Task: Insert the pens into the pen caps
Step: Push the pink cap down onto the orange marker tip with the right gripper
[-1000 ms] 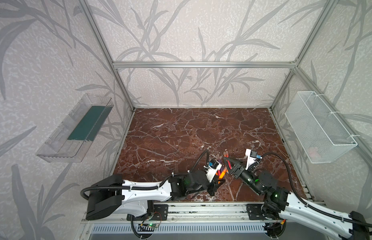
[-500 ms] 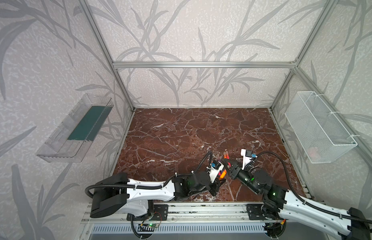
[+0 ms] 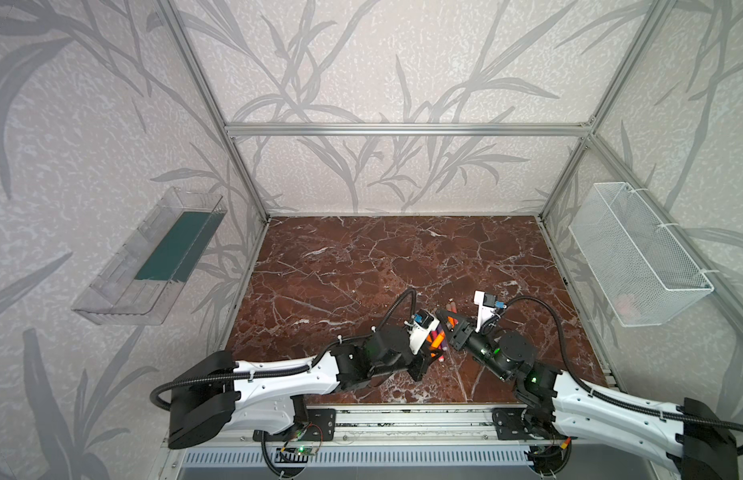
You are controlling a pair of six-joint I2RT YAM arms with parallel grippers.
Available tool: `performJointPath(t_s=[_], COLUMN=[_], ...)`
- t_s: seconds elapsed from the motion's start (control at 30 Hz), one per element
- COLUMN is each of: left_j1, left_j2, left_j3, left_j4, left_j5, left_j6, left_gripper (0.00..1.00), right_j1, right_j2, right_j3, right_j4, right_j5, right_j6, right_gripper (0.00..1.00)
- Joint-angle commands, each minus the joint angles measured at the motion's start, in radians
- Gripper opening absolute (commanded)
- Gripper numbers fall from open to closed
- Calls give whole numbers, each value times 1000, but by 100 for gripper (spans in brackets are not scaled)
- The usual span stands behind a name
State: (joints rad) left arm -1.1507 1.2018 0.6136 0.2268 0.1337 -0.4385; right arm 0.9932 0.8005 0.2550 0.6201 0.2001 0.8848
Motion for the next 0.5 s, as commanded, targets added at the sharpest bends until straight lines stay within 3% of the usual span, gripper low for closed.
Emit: performJointPath(t_s=[0.0,0.13,0.23,0.47], left_j1=[47,47,47,48], left_j2=[-77,-108,-113,-87], left_j3=[118,207,258,341], left_j4=[12,-124,-170,-220], left_j5=[-50,-254,-357,-421], left_j6=[26,94,155,212], left_gripper=[0,0,0,0], right_j1=[25,155,230,269], right_j2=[44,111,174,307], right_j3=[12,99,137,185], right_j4=[-35,-192,-212,-154], right_j5=[-86,70,155,126], right_j6=[-69,-14,20,95], right_gripper=[0,0,0,0])
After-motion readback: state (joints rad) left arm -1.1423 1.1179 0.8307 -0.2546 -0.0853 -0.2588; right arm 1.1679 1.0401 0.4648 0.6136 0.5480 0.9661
